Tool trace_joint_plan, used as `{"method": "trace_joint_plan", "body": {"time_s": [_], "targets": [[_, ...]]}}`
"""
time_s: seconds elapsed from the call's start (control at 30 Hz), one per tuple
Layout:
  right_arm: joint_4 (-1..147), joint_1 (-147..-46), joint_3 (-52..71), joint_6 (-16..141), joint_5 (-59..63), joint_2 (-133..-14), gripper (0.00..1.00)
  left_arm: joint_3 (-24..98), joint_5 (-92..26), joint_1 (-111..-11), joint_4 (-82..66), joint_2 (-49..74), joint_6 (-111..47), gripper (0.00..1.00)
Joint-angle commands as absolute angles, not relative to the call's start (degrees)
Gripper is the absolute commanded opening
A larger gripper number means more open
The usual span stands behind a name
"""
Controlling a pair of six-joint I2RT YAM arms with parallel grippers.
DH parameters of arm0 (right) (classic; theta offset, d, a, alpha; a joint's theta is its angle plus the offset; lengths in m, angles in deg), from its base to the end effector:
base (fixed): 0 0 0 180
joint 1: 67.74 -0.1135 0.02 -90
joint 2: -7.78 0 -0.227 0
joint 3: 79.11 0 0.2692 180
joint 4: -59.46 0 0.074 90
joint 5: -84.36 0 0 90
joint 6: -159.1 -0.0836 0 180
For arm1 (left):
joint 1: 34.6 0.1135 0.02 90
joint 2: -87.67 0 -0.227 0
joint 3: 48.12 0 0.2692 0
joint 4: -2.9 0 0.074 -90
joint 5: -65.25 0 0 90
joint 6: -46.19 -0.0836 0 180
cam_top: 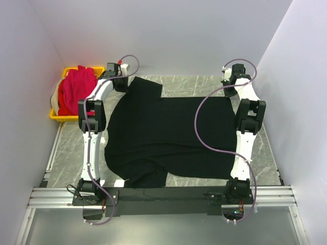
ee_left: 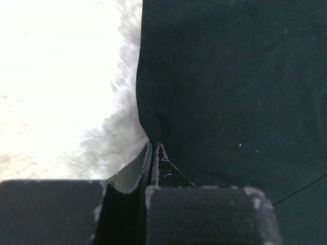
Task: Fold and stack the t-shirts
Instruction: Fold the tshirt
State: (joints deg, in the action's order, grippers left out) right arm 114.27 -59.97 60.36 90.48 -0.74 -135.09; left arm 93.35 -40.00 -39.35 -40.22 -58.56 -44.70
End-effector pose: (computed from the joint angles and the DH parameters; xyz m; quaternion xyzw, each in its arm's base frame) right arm 0.5485 -0.0676 0.1009 -0.1255 0.9527 -0.0291 0.2752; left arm 0.5769 -0.0700 0.1026 0.0931 0.9215 -0.1358 0.3518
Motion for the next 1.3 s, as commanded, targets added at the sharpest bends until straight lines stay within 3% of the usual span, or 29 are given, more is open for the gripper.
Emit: {"method": "trace_joint_plan", "body": {"time_s": [0.0,0.23,0.5,0.83,1.27], "targets": [[109.4,-59.7,63.1,87.6,-2.2,-134.0,0.0,95.2,-41.5,-38.4,-34.7,-57.3,-45.3,0.0],[104.6,-58.4,62.4,84.7,-1.7,-130.2,0.0,94.0,-44.8,-36.6,-27.6,-54.4,-44.3,0.0],[103.8,-56.3,61.0,84.7,2.4,-125.3,0.0,84.3,-50.1,-35.1,-21.3,-44.7,-41.8,0.0],[106.5,-55.0,59.2,87.0,6.0,-122.1,0.0,78.8,-55.3,-34.7,-23.0,-38.3,-45.5,0.0],[110.1,-52.3,51.1,93.1,10.1,-116.0,0.0,61.9,-59.8,-32.6,-27.0,-26.0,-52.4,0.0]]}}
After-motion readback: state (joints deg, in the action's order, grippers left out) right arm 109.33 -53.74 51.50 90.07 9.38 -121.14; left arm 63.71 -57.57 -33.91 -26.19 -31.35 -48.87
